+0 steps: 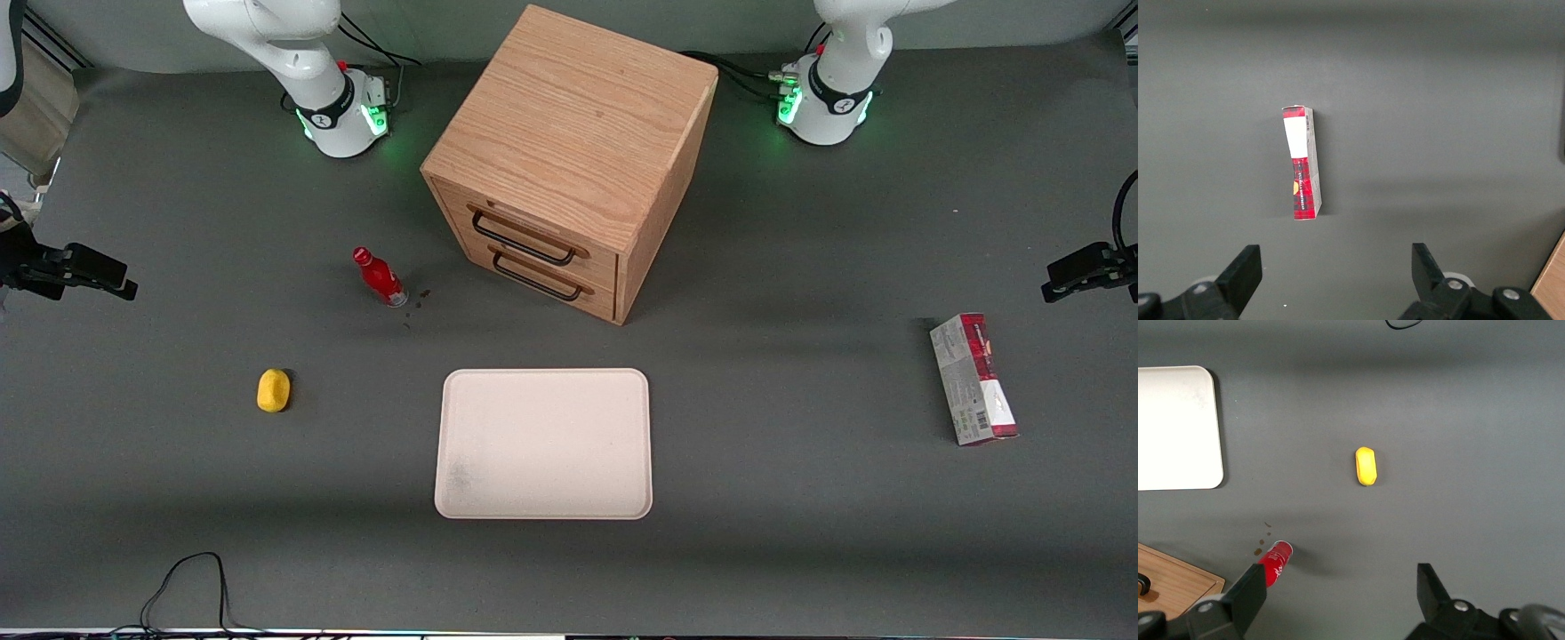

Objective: Place coke bottle on tray

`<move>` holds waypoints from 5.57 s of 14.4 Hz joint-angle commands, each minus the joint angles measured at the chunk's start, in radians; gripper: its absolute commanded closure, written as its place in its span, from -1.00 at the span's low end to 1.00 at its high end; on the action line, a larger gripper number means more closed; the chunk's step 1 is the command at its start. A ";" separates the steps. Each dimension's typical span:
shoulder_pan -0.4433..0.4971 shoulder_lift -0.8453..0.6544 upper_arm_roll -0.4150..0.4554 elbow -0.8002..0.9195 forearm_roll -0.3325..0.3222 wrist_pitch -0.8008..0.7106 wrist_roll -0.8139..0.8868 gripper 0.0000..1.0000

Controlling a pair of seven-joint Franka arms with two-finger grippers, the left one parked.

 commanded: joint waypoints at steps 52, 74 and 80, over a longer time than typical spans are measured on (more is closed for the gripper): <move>0.421 -0.239 0.002 -1.018 -0.021 0.769 0.355 -1.00; 0.414 -0.216 -0.003 -0.752 -0.021 0.456 0.355 0.96; 0.376 -0.211 -0.003 -0.288 -0.020 -0.017 0.341 0.96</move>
